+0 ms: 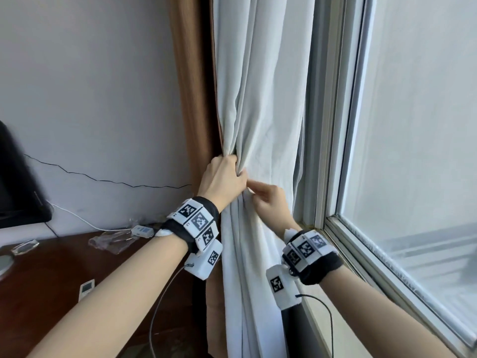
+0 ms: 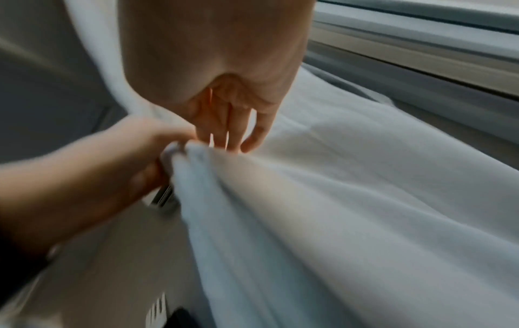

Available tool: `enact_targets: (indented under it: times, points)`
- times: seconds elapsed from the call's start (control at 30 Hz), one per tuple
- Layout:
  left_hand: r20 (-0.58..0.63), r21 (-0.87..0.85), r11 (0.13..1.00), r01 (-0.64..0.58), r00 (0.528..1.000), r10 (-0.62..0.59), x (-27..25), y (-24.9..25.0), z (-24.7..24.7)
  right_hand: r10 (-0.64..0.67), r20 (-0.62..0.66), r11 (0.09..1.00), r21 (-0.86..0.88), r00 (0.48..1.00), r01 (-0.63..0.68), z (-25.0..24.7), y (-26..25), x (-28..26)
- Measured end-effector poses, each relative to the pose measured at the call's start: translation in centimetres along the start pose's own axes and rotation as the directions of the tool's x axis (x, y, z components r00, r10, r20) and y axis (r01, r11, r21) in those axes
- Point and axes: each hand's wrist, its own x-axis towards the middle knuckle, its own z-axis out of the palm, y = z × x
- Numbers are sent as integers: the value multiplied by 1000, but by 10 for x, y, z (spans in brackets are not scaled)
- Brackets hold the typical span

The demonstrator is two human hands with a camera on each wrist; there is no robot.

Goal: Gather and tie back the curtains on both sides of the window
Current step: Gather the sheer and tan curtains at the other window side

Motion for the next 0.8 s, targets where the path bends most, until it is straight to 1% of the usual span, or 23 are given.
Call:
enact_targets:
  times: [0.03,0.07,0.1,0.13,0.17,0.2,0.23,0.3,0.33,0.37,0.43,0.5,0.57,0.67,0.8]
  points:
    - [7,19,1000,-15,1000,15,0,-1,0,62,-47,996,66,997,-59,-7,4,5]
    - [21,41,999,-33,999,33,0,-2,-1,131,-139,988,102,982,-118,-14,10,13]
    - [39,56,997,-54,998,52,0,-2,-1,196,-257,978,120,946,-170,-22,18,19]
    - [58,65,995,-77,996,73,0,-2,-2,244,-381,970,110,892,-218,-29,25,27]
    - [75,66,993,-103,992,98,0,-1,-1,272,-476,961,85,836,-265,-38,33,34]
    - [89,60,990,-127,989,122,0,0,-1,299,-507,950,76,808,-304,-45,39,40]
    - [98,52,988,-146,985,141,-1,0,-1,350,-455,934,97,819,-345,-50,48,46]
    - [105,36,986,-161,982,156,-2,1,-2,450,-214,892,136,867,-430,-52,65,59]
    - [106,28,987,-158,982,154,-3,1,-1,477,-118,878,114,871,-465,-49,72,63]
    - [106,25,988,-155,983,151,-3,0,-1,478,-68,876,109,875,-470,-46,78,66]
    - [110,28,989,-148,983,144,-2,-1,-1,457,-30,876,188,889,-444,-40,82,69]
    - [111,25,990,-141,984,137,-2,-3,-2,429,36,859,292,903,-420,-33,83,71]
    - [111,24,991,-135,985,132,-1,-6,-3,435,83,837,329,897,-437,-27,82,73]
    - [104,25,990,-136,986,133,-2,-7,-3,456,75,830,323,887,-454,-19,82,74]
    - [98,28,991,-133,987,130,-2,-9,-2,448,-3,832,367,894,-416,-17,76,70]
